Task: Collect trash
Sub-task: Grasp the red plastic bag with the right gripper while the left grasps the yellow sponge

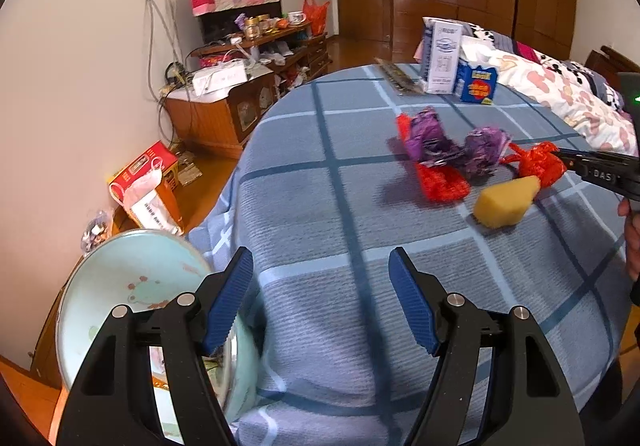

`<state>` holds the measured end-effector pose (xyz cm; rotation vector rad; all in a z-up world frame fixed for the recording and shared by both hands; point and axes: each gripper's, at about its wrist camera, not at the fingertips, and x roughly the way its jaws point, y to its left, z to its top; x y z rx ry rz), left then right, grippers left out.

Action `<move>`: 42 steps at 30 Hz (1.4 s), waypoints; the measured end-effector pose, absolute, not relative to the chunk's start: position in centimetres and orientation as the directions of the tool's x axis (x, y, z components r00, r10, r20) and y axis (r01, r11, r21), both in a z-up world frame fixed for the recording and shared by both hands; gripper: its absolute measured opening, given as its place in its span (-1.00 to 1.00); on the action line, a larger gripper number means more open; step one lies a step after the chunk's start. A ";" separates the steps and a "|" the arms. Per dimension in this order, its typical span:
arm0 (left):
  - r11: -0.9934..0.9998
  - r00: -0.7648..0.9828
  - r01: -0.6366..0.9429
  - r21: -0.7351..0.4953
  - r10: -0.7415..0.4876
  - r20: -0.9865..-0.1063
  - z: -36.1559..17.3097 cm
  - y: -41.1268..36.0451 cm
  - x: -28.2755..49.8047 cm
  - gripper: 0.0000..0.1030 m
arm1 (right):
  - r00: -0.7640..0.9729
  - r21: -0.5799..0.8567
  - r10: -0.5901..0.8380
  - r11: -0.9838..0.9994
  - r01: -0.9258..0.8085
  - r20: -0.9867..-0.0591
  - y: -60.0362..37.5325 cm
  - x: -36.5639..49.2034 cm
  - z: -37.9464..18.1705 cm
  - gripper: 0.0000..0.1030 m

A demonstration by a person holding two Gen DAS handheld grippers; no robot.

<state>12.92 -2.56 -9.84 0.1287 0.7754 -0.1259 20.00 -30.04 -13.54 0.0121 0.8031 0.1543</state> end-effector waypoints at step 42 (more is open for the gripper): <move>0.910 0.641 0.412 0.034 -0.263 -0.721 -9.4 -13.8 14.0 -0.76 | 0.794 0.203 0.183 0.976 -0.077 -0.579 -34.7 11.3 -11.4 -0.77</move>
